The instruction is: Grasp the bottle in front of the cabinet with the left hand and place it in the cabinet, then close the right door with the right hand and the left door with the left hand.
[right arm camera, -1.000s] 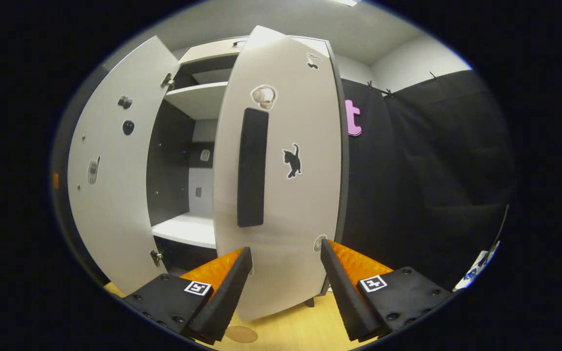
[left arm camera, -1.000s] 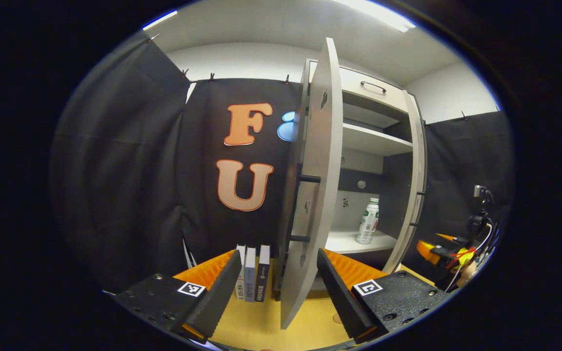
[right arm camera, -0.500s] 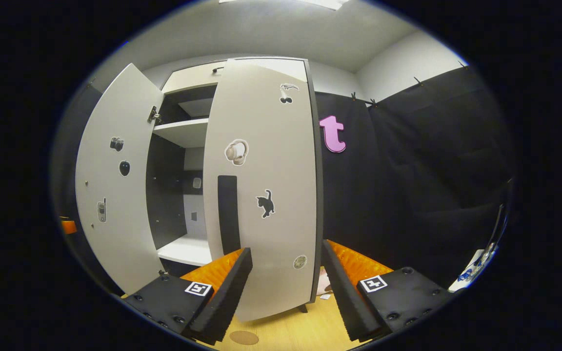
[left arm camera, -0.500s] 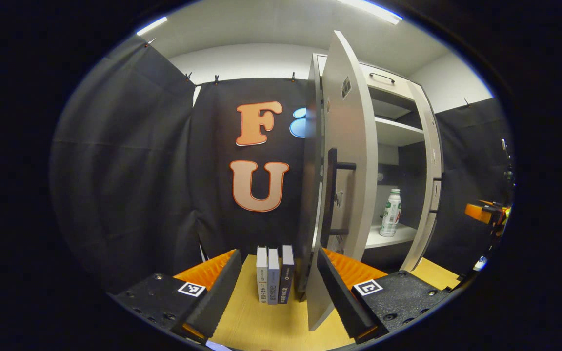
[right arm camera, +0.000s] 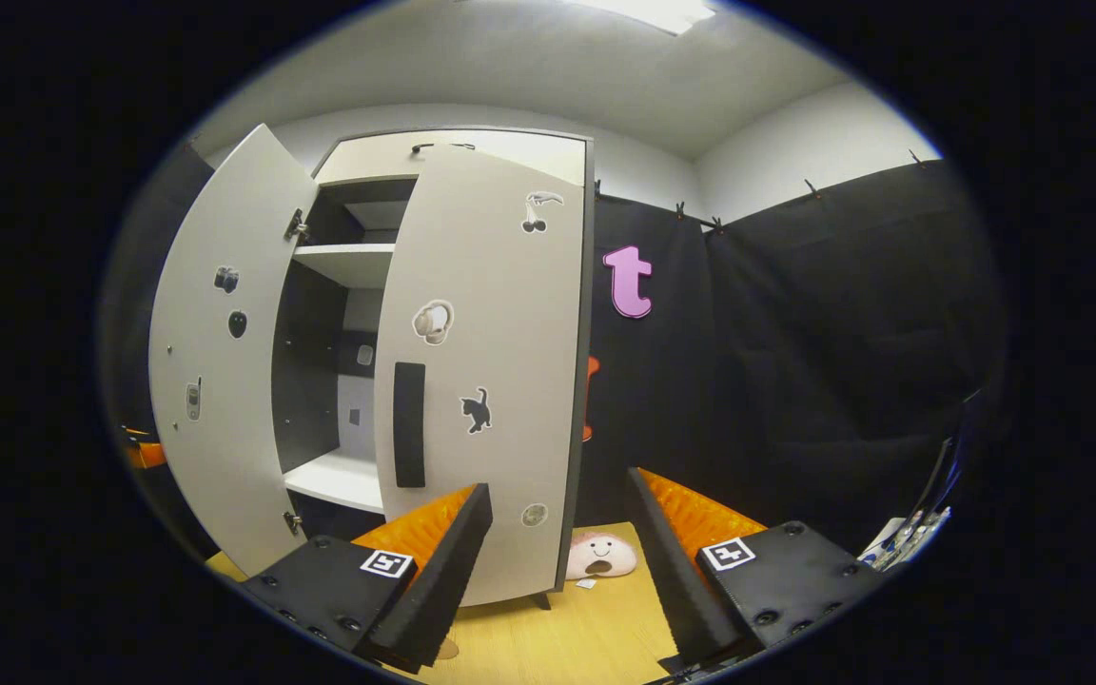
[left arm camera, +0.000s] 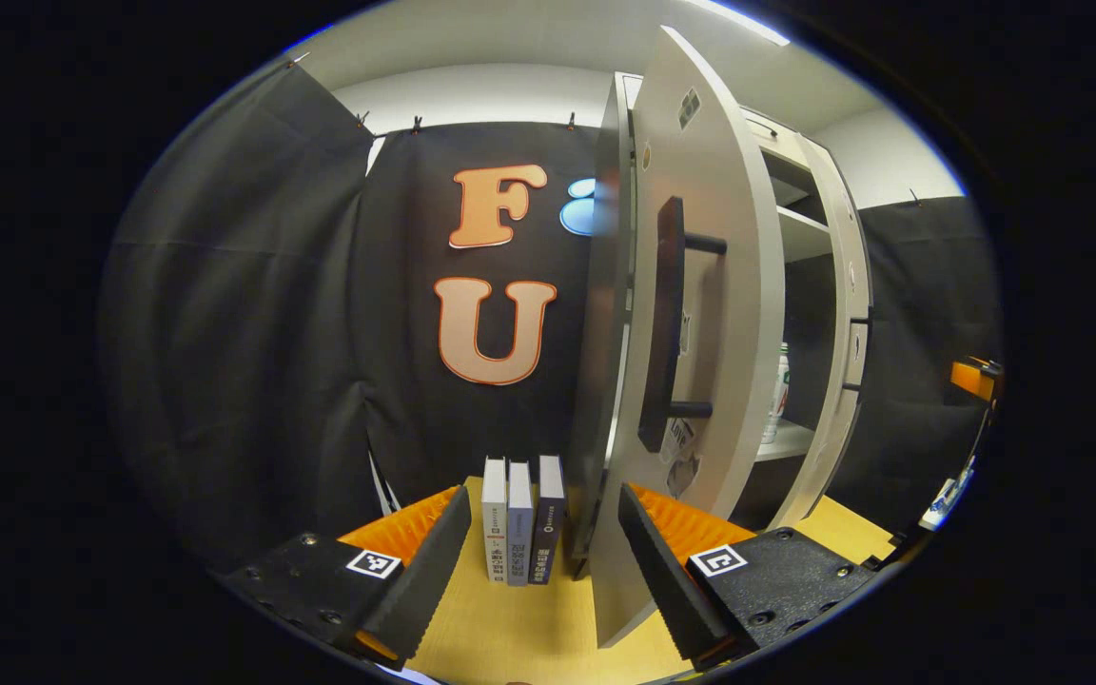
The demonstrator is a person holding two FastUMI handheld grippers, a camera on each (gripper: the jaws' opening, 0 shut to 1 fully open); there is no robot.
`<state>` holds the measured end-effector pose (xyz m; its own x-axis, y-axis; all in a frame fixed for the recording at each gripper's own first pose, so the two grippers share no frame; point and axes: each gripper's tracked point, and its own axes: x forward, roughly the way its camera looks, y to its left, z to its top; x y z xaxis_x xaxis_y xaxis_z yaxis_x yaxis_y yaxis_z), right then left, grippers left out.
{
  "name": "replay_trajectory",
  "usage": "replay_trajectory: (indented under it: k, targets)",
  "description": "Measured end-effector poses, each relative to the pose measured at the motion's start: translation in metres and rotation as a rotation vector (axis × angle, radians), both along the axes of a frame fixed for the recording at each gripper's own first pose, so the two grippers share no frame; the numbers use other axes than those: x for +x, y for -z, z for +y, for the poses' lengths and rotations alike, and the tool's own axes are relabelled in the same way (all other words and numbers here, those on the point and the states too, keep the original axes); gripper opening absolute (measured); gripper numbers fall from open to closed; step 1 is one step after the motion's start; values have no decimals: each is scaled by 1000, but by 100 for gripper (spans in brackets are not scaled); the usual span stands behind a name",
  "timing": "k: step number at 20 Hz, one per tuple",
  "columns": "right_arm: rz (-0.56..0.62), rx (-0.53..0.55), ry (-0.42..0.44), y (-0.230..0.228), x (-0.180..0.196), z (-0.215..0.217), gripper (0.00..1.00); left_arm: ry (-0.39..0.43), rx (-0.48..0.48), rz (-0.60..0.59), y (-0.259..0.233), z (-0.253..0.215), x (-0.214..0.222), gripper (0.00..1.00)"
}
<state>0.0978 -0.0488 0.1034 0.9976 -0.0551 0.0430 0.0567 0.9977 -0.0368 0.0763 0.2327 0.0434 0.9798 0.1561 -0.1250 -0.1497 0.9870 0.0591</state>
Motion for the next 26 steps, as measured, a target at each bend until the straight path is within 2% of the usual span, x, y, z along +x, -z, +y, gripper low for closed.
replay_trajectory:
  k: [4, 14, 21, 26]
  targets:
    - [0, -14, 27, -1, -10, -18, 94, 13, -14, 24, 15, -6, 10, 95]
    - [-1, -43, 28, -1, -17, -36, 94, 26, -17, 47, 26, -18, 15, 95]
    - [1, -46, -10, 1, -7, -47, 94, 81, -40, 61, 36, -59, 27, 95]
    - [-17, -47, -43, -8, 7, -62, 94, 86, -56, 69, 41, -84, 34, 95]
